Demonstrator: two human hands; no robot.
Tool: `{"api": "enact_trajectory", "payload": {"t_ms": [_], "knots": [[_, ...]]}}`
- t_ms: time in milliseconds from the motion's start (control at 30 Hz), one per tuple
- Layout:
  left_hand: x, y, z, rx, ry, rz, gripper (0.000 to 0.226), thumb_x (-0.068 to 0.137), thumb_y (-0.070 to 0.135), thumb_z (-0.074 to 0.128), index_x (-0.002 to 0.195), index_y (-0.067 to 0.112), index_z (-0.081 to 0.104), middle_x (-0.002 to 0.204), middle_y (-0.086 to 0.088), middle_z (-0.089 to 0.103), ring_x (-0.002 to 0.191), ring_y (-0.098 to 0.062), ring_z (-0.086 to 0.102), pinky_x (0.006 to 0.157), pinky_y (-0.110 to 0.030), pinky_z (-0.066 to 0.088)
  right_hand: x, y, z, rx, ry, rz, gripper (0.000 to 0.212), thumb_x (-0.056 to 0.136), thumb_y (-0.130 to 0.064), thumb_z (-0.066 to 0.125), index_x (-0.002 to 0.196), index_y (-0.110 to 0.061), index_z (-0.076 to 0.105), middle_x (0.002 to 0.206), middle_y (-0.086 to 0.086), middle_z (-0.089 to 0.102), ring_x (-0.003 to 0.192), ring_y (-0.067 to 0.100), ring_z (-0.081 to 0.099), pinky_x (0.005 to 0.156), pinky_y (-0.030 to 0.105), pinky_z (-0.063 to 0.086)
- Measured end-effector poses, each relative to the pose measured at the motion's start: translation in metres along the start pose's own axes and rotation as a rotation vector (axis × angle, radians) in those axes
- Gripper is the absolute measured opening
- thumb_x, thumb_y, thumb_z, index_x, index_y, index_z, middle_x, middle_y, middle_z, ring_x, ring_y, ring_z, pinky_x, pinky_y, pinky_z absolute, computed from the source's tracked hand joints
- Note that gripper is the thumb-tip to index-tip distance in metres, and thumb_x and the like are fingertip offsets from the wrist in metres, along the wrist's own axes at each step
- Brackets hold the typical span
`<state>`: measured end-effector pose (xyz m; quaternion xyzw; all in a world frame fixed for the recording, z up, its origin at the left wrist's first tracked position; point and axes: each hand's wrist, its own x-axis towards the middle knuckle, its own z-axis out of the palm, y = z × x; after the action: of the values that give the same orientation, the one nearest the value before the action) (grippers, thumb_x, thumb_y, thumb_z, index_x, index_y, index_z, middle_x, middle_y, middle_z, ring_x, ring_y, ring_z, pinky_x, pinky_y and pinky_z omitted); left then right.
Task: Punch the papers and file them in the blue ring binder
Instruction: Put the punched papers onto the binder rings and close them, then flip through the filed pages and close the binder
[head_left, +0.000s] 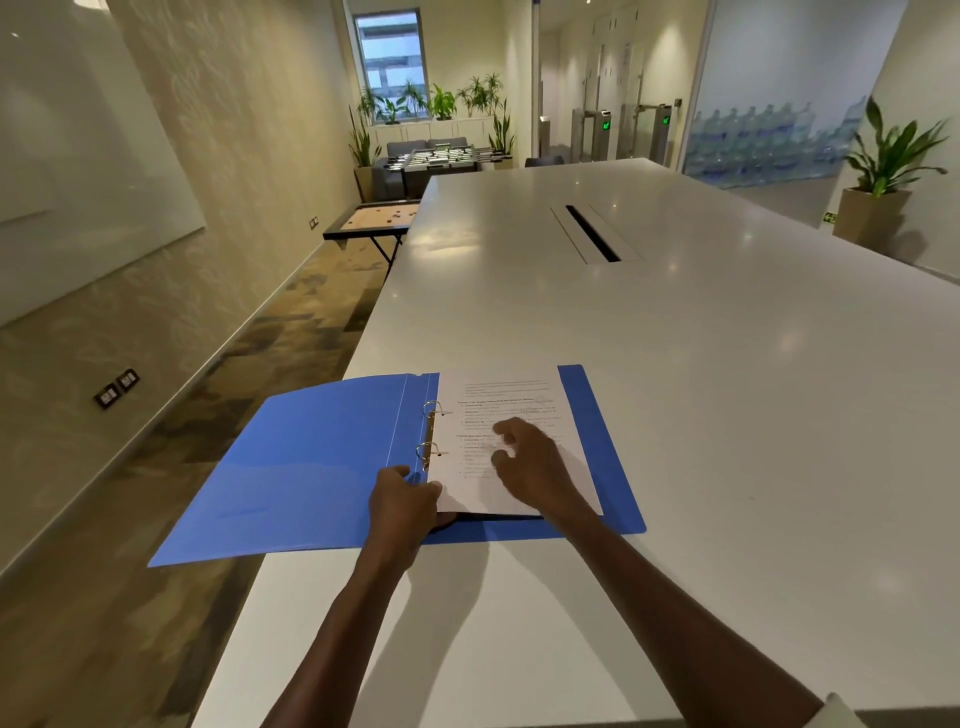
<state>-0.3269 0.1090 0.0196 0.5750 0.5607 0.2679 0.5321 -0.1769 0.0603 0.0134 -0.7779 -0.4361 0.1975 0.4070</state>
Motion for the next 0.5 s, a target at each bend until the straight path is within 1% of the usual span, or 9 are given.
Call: {"api": "enact_trajectory", "payload": {"t_ms": [33,67,100,167,233,267,367,433,500], "knots": [[0.001,-0.002,-0.001,-0.014,-0.012,-0.015,0.053,0.09,0.003,0.065,0.137,0.009,0.042,0.134,-0.01,0.049,0.107,-0.024,0.053,0.046,-0.015,0.046,0.0,0.005,-0.007,-0.136,0.051,0.011,0.041,0.09,-0.017,0.053,0.13,-0.011,0.05,0.13,0.012,0.054,0.119,0.028,0.049,0.101,0.034,0.037],[-0.001,-0.001,-0.001,-0.034,-0.011,-0.026,0.061,0.089,0.002,0.065,0.142,0.01,0.037,0.14,-0.01,0.047,0.114,-0.027,0.053,0.05,-0.016,0.05,0.0,0.01,-0.014,-0.273,0.088,0.037,0.042,0.09,-0.023,0.053,0.129,-0.01,0.049,0.128,0.015,0.053,0.118,0.031,0.048,0.1,0.036,0.035],[0.001,-0.002,-0.002,-0.072,-0.021,-0.033,0.064,0.088,0.0,0.065,0.144,0.011,0.035,0.141,-0.012,0.046,0.119,-0.029,0.053,0.056,-0.02,0.053,-0.001,0.014,-0.023,-0.373,0.112,0.08,0.043,0.089,-0.028,0.052,0.127,-0.009,0.048,0.126,0.016,0.052,0.116,0.032,0.047,0.098,0.037,0.035],[0.001,-0.002,-0.004,-0.156,-0.054,-0.049,0.064,0.088,-0.004,0.063,0.142,0.014,0.036,0.138,-0.015,0.049,0.117,-0.031,0.056,0.065,-0.028,0.058,-0.004,0.021,-0.04,-0.427,0.128,0.182,0.044,0.089,-0.035,0.053,0.122,-0.006,0.046,0.124,0.017,0.048,0.115,0.034,0.044,0.093,0.038,0.039],[-0.001,-0.001,-0.005,-0.173,-0.07,-0.062,0.062,0.089,-0.005,0.062,0.142,0.014,0.037,0.135,-0.015,0.051,0.112,-0.029,0.057,0.067,-0.03,0.058,-0.007,0.027,-0.056,-0.369,0.106,0.243,0.046,0.089,-0.038,0.056,0.118,-0.005,0.045,0.118,0.015,0.051,0.112,0.033,0.048,0.089,0.039,0.042],[-0.002,-0.001,-0.005,-0.172,-0.074,-0.064,0.061,0.089,-0.005,0.061,0.142,0.014,0.037,0.134,-0.015,0.052,0.109,-0.028,0.057,0.066,-0.029,0.058,-0.007,0.031,-0.061,-0.29,0.104,0.258,0.045,0.089,-0.038,0.058,0.114,-0.003,0.046,0.111,0.012,0.054,0.105,0.031,0.053,0.085,0.038,0.044],[-0.005,0.001,-0.002,-0.122,-0.061,-0.046,0.054,0.091,-0.003,0.061,0.139,0.01,0.04,0.129,-0.013,0.053,0.102,-0.026,0.057,0.056,-0.023,0.055,-0.01,0.037,-0.069,0.078,0.112,0.335,0.032,0.087,-0.029,0.065,0.097,-0.003,0.051,0.093,0.007,0.056,0.083,0.021,0.055,0.07,0.033,0.047],[-0.004,-0.001,0.001,-0.041,-0.032,0.004,0.04,0.091,0.001,0.062,0.128,0.008,0.051,0.123,-0.01,0.057,0.096,-0.024,0.059,0.047,-0.017,0.052,-0.011,0.04,-0.071,0.168,0.11,0.335,0.026,0.084,-0.02,0.068,0.091,0.004,0.058,0.094,0.01,0.067,0.079,0.023,0.062,0.069,0.034,0.052],[-0.003,-0.001,0.002,0.138,0.015,0.09,0.017,0.09,0.013,0.065,0.107,0.012,0.061,0.116,-0.007,0.065,0.087,-0.022,0.065,0.049,-0.02,0.054,-0.016,0.038,-0.071,0.141,0.144,0.3,0.024,0.082,-0.012,0.068,0.095,0.007,0.064,0.095,0.016,0.071,0.081,0.028,0.066,0.067,0.037,0.053]]}}
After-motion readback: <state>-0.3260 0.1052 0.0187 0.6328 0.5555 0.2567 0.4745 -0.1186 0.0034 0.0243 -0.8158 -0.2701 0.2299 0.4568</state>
